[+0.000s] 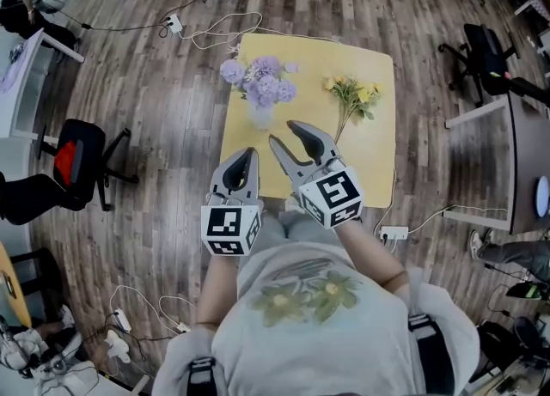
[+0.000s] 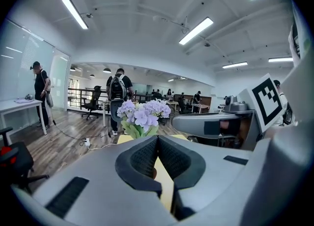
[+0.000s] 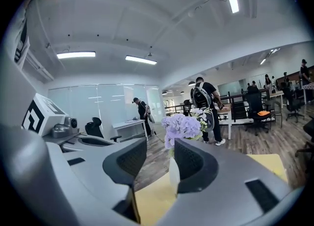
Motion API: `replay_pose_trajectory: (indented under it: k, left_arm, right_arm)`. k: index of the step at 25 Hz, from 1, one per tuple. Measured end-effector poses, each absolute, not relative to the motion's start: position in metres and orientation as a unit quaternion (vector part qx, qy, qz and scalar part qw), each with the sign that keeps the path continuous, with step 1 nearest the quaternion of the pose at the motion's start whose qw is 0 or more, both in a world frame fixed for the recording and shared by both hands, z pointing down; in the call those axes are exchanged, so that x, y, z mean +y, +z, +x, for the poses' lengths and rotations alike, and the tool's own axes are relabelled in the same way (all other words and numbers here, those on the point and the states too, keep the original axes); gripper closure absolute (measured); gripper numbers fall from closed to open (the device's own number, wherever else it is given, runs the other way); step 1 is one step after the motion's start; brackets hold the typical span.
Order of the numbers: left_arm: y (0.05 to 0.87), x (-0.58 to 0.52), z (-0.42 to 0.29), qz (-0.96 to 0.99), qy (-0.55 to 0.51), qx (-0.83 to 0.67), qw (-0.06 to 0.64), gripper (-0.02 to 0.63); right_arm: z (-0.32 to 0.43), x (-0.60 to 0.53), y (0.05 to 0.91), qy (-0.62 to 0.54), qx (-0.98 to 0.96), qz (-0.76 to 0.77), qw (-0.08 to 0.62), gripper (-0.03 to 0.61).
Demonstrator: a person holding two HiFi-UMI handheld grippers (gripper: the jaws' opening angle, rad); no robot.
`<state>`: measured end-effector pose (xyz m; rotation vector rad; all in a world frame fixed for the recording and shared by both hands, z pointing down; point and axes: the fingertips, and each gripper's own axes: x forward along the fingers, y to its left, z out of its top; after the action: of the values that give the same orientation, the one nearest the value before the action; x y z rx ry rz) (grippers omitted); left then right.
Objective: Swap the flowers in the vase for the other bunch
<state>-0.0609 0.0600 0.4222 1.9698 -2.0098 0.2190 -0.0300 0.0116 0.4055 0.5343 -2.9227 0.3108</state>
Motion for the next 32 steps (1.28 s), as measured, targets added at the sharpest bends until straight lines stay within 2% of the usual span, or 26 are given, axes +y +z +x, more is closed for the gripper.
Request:
replay_pose_trajectory:
  k: [3,6,17,32]
  left_arm:
    - [0.428,0.055,-0.064,0.686,0.082,-0.703,0.166,0.598]
    - [0.431,0.047,-0.069,0.687,0.084,-0.702,0.167,0.598]
    - [0.434,0.017,-0.115,0.7,0.097,-0.685,0.179,0.598]
    - [0.442,0.008,-0.151,0.698,0.099,-0.685,0.186,0.598]
  right_arm:
    - [-0.037,0.001,0.413,0.111,-0.973,0.185,0.081,0.376]
    - [-0.044,-0.013,0.419,0.115,-0.969,0.204,0.081,0.348]
    - [-0.092,-0.05,0.438,0.144,-0.953,0.246,0.1,0.318]
    - [-0.131,-0.076,0.467,0.109,-0.941,0.277,0.159,0.328]
